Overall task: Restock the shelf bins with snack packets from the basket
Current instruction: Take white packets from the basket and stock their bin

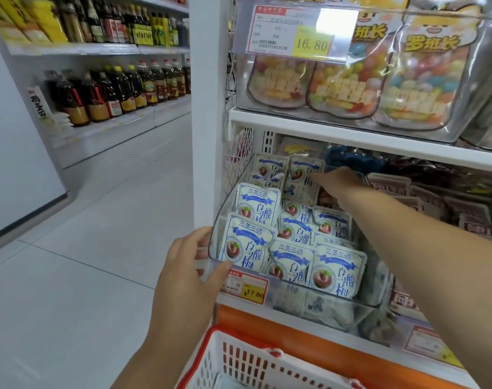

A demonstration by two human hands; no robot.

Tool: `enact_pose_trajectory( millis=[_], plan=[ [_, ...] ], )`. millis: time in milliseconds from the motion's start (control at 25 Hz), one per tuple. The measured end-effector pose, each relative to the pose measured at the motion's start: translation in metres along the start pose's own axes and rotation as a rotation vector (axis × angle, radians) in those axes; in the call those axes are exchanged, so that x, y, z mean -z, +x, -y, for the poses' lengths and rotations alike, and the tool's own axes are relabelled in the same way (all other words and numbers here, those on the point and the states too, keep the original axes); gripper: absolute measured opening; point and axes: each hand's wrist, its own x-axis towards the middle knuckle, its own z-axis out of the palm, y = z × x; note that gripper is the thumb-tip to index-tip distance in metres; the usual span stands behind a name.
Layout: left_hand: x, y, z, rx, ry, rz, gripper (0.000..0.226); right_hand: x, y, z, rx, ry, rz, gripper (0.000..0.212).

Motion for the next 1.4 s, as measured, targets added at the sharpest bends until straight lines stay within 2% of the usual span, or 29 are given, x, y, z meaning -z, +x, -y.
enact_pose_trajectory(
  millis=[80,160,280,360,400,440,520,600,640,720,840,960,1080,1120,1200,1280,1320,1400],
  plan=[
    [0.001,-0.002,0.003,-0.014,0.032,-0.029,0.053,0.009,-0.010,0.007,0.061,-0.075,-0.053,0.045],
    [0.001,-0.008,0.007,-0.038,0.035,-0.104,0.053,0.018,-0.035,0.014,0.220,0.005,-0.154,0.039],
    [-0.002,-0.030,0.010,-0.121,0.042,-0.202,0.043,0.027,-0.129,0.004,0.523,0.325,-0.226,0.016],
    [-0.011,-0.052,0.014,-0.169,0.094,-0.139,0.035,0.020,-0.204,-0.025,0.645,0.580,-0.163,0.021],
    [-0.019,-0.068,0.020,-0.187,0.168,-0.054,0.032,0.009,-0.239,-0.051,0.662,0.657,-0.114,0.025],
    [-0.028,-0.082,0.028,-0.206,0.274,0.057,0.032,-0.008,-0.263,-0.081,0.629,0.684,-0.066,0.028],
    [-0.046,-0.113,0.050,-0.211,0.470,0.359,0.040,-0.046,-0.295,-0.149,0.398,0.572,0.055,0.029],
    [-0.066,-0.144,0.080,-0.135,0.611,0.727,0.052,-0.087,-0.305,-0.227,0.073,0.185,0.348,0.024],
    [-0.074,-0.158,0.097,-0.076,0.663,0.897,0.055,-0.104,-0.305,-0.269,-0.081,-0.019,0.529,0.030],
    [-0.088,-0.184,0.129,0.063,0.691,1.096,0.056,-0.127,-0.305,-0.337,-0.292,-0.236,0.745,0.044],
    [-0.107,-0.209,0.157,0.212,0.603,1.095,0.052,-0.149,-0.307,-0.387,-0.349,-0.329,0.817,0.061],
    [-0.121,-0.225,0.170,0.294,0.549,1.087,0.050,-0.171,-0.313,-0.391,-0.360,-0.405,0.851,0.089],
    [-0.128,-0.233,0.179,0.390,0.507,1.089,0.050,-0.184,-0.323,-0.395,-0.328,-0.433,0.625,0.092],
    [-0.129,-0.234,0.180,0.390,0.516,1.070,0.049,-0.186,-0.323,-0.395,-0.381,-0.390,0.536,0.087],
    [-0.131,-0.235,0.180,0.379,0.533,1.028,0.044,-0.186,-0.318,-0.392,-0.467,-0.313,0.451,0.065],
    [-0.134,-0.234,0.176,0.438,0.477,0.975,0.042,-0.181,-0.318,-0.381,-0.408,-0.277,0.400,0.042],
    [-0.138,-0.233,0.173,0.517,0.389,0.942,0.043,-0.178,-0.320,-0.374,-0.354,-0.222,0.357,0.033],
    [-0.145,-0.232,0.158,0.833,0.023,0.870,0.048,-0.166,-0.328,-0.356,-0.244,-0.052,0.304,0.021]
  ],
)
